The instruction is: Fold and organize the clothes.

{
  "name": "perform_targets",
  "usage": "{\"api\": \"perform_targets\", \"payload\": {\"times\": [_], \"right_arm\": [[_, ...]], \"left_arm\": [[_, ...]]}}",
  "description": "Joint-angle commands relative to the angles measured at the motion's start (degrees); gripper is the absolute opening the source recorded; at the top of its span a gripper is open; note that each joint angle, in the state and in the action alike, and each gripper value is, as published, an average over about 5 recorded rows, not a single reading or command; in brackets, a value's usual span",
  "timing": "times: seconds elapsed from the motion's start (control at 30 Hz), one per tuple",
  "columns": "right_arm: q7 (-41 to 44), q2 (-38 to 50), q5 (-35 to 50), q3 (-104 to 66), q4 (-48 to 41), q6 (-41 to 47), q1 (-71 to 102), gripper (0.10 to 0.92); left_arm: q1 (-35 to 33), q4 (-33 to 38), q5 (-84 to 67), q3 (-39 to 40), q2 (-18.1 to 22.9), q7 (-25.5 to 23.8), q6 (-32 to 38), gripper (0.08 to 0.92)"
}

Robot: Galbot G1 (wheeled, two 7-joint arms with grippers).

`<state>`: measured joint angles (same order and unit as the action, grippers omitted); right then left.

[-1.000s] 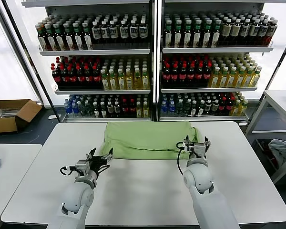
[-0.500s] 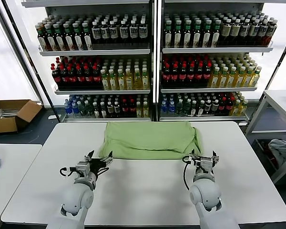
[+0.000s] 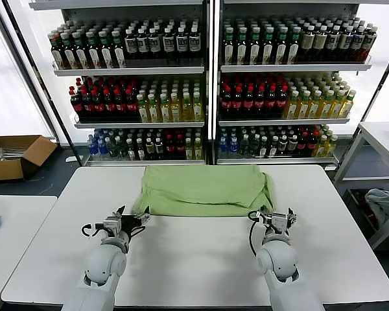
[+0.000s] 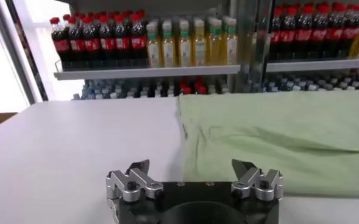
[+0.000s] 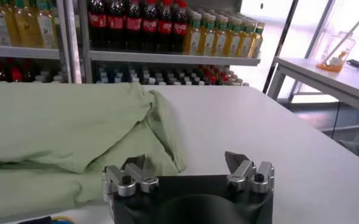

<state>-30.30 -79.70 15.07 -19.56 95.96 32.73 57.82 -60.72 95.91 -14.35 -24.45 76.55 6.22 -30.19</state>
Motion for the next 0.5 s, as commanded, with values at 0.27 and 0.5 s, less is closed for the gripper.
{"api": "perform_targets", "payload": {"times": [0.27, 0.5], "right_arm": [[1.41, -0.24, -0.13, 0.18, -3.46, 0.07, -0.35, 0.609], [1.62, -0.08, 0.47, 0.02, -3.4, -0.08, 0.54, 0.41]], "left_arm": [[1.0, -3.7, 2.68, 0.97, -0.04, -0.13, -1.71, 0.662], [0.51, -3.17, 3.44, 1.42, -0.11, -0.36, -2.18, 0.454]]}}
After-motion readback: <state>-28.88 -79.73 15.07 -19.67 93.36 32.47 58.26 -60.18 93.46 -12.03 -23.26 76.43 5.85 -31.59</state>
